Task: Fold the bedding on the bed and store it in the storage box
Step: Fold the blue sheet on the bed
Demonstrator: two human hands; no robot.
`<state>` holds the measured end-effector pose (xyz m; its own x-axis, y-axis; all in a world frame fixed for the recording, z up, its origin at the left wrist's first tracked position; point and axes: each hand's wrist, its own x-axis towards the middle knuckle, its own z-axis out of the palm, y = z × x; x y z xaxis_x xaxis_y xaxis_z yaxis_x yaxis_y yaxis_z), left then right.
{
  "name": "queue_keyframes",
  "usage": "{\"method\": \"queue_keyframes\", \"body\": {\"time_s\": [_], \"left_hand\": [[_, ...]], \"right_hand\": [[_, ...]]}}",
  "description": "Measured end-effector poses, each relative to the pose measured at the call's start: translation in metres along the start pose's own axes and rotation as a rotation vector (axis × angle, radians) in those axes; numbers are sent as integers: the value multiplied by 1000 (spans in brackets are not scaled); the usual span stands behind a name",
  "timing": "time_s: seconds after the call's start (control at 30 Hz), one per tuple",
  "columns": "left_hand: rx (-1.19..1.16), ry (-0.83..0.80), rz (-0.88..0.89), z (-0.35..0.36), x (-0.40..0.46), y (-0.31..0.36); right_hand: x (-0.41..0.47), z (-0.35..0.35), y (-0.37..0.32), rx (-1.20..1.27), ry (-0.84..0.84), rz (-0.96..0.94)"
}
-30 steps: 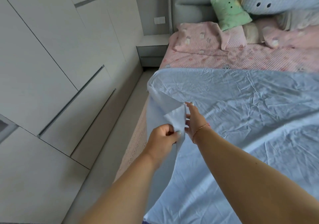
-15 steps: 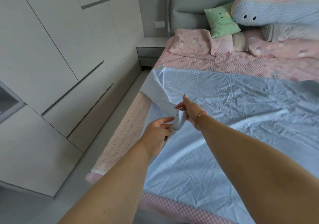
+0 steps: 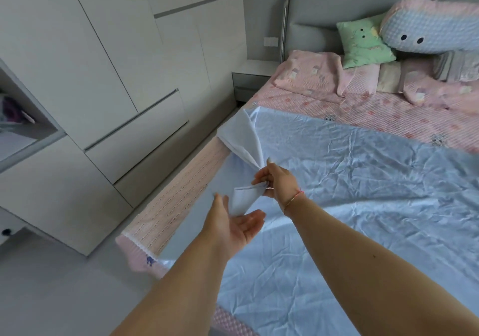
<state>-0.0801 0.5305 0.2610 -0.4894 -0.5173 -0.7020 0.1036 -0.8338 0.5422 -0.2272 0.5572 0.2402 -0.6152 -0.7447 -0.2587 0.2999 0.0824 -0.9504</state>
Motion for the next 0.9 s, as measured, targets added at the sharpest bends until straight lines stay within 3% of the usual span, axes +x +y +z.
{"method": "queue_keyframes", "body": {"time_s": [0.13, 0.23, 0.33, 0.43, 0.53, 0.67, 0.73, 0.83, 0.9], "left_hand": [[-238, 114, 105, 27, 0, -30], [-156, 165, 204, 41, -16, -59], [-89, 133, 247, 54, -37, -82], [-51, 125, 298, 67, -54, -95], [38, 119, 342, 78, -67, -110], [35, 133, 323, 89, -85, -138], [5, 140, 307, 91, -91, -149], [-79, 157, 293, 90, -96, -168], [-142, 148, 295, 93, -98, -184]], "right_hand": [[-11, -36, -2, -99, -100, -23], [-13, -61, -1, -257, -132, 34], [-16, -88, 0, -397, -268, 178], [-21, -100, -4, -414, -360, 244], [-24, -100, -11, -353, -290, 239], [-42, -101, -20, -525, -261, 249], [-47, -109, -20, -525, -127, 163], [-52, -135, -18, -257, 74, 146], [-62, -157, -19, -97, 113, 168]]}}
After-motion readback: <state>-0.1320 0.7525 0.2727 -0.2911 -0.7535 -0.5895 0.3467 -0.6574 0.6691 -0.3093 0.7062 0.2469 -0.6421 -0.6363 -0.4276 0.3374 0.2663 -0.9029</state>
